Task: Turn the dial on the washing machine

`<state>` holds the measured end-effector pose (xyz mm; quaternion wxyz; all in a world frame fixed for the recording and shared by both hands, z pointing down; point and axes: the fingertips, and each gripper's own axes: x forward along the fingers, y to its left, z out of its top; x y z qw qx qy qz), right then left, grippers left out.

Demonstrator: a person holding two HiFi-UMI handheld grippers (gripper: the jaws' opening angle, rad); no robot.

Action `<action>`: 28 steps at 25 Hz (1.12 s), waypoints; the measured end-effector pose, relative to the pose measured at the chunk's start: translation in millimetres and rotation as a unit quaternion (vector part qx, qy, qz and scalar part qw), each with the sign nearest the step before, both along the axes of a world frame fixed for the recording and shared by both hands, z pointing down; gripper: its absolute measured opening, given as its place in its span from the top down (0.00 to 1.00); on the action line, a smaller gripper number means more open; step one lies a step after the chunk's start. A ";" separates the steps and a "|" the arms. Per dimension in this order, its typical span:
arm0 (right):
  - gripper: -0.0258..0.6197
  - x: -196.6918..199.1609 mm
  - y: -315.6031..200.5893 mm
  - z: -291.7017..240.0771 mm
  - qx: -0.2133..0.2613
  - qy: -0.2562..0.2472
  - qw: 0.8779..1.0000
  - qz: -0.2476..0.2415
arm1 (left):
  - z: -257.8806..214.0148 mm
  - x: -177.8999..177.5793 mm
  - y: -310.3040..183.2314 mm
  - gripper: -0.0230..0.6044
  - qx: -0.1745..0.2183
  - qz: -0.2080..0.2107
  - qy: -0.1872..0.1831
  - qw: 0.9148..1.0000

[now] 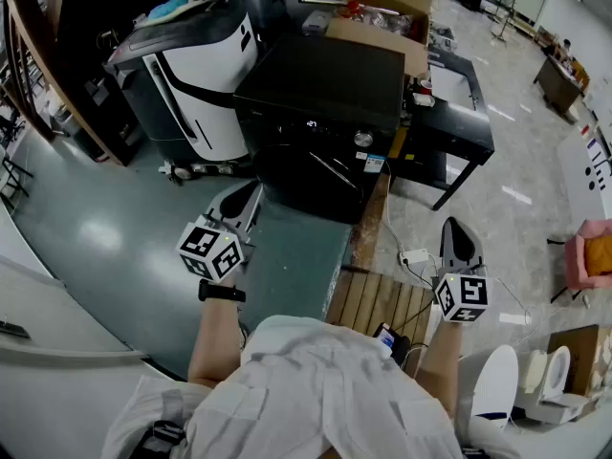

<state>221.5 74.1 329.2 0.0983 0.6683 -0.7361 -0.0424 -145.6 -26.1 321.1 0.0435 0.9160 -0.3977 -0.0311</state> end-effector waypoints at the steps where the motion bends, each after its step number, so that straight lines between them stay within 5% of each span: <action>1: 0.96 0.0 0.3 0.2 0.000 0.000 1.000 0.000 | 0.4 0.9 0.7 0.94 0.000 0.001 0.000 1.000; 16: 0.96 1.0 -0.4 -1.0 0.009 -0.025 0.999 -0.019 | 2.0 2.0 -0.5 0.94 -0.005 -0.005 0.001 1.000; 28: 0.95 6.7 -4.8 23.0 -0.031 -0.032 0.997 -0.061 | 11.3 33.9 12.9 0.94 -0.010 0.004 -0.015 1.000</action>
